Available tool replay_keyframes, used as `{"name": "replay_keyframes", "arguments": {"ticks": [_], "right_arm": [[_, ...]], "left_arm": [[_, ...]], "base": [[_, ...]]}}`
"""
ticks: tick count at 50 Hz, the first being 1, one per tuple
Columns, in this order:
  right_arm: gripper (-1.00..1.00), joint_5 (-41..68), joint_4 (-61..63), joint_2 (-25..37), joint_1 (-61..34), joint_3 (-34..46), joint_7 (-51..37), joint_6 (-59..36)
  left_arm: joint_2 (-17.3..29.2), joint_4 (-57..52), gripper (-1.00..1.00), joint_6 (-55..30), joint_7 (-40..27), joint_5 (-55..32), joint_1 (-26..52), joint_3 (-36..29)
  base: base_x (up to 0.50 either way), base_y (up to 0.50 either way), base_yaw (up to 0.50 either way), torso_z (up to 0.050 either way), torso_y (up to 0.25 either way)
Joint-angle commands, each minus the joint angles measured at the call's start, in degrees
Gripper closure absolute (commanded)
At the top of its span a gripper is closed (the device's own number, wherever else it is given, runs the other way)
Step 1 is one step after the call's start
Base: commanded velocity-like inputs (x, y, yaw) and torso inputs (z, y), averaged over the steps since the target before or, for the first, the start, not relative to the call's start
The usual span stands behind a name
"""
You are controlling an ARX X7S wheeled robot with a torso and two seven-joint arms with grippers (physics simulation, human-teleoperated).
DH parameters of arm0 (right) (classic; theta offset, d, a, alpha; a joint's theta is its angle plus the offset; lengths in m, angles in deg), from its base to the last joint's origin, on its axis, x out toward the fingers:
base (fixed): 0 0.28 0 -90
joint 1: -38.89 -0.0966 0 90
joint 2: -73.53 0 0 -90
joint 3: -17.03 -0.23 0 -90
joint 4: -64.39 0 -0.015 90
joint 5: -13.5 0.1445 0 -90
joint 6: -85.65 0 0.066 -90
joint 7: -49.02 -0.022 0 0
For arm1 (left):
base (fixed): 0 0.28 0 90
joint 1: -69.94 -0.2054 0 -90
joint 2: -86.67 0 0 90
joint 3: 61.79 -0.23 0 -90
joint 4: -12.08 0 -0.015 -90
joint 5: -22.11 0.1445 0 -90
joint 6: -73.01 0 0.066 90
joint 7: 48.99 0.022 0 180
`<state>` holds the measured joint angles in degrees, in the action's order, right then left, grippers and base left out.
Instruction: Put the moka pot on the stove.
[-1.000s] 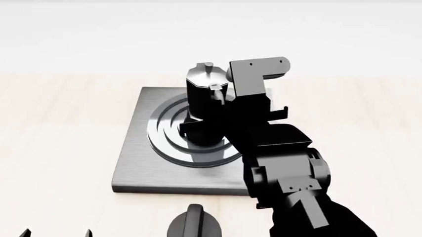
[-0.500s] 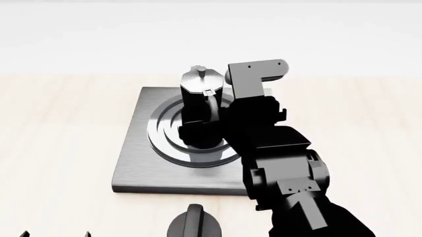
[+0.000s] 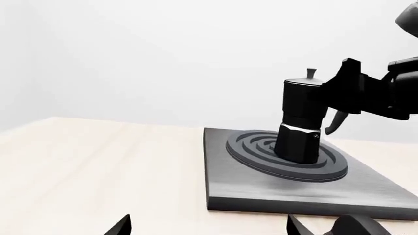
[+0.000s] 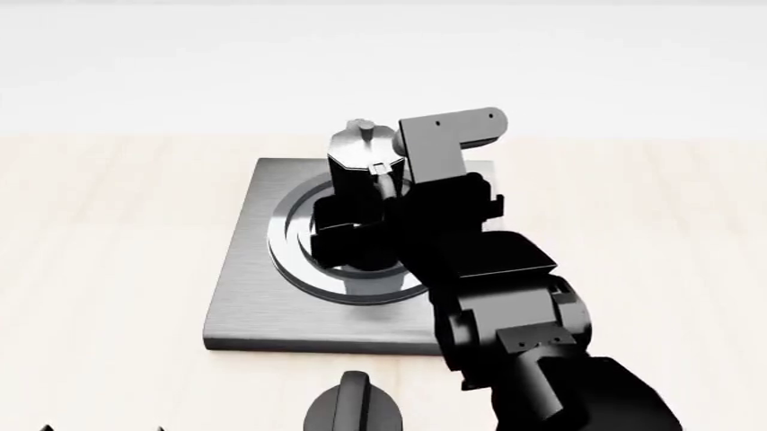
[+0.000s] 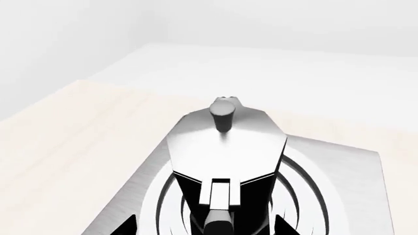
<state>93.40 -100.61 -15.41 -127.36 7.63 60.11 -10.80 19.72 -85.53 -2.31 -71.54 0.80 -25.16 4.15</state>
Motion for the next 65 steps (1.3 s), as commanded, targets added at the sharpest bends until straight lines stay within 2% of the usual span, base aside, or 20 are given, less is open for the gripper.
{"name": "replay_keyframes", "arguments": {"ticks": [1,17,31,48,65], "right_arm": [[-1.00,2.4,0.0,-1.0,0.5,1.5,1.3,1.9],[-1.00,-8.1,0.0,-1.0,1.8,-9.4,2.4,3.8],[-1.00,-9.2,1.7,-0.3,2.8,-9.2,2.0,7.2],[-1.00,-7.6,29.2,13.3,7.9,-10.4,-11.2,6.3],[-1.00,-9.6,48.1,22.6,11.0,-9.6,-21.3,7.4]], "left_arm": [[-1.0,0.2,-1.00,0.6,0.9,1.7,0.1,1.3],[-1.0,0.1,-1.00,0.8,0.6,2.0,-0.2,1.0],[-0.8,-0.1,-1.00,0.9,0.3,2.3,-0.5,0.9],[-0.7,-0.1,-1.00,1.2,0.2,2.3,-0.6,0.7],[-0.7,0.0,-1.00,1.4,0.0,2.4,-0.6,0.6]], "base": [[0.00,0.00,0.00,0.000,0.000],[0.00,0.00,0.00,0.000,0.000],[0.00,0.00,0.00,0.000,0.000],[0.00,0.00,0.00,0.000,0.000],[0.00,0.00,0.00,0.000,0.000]]}}
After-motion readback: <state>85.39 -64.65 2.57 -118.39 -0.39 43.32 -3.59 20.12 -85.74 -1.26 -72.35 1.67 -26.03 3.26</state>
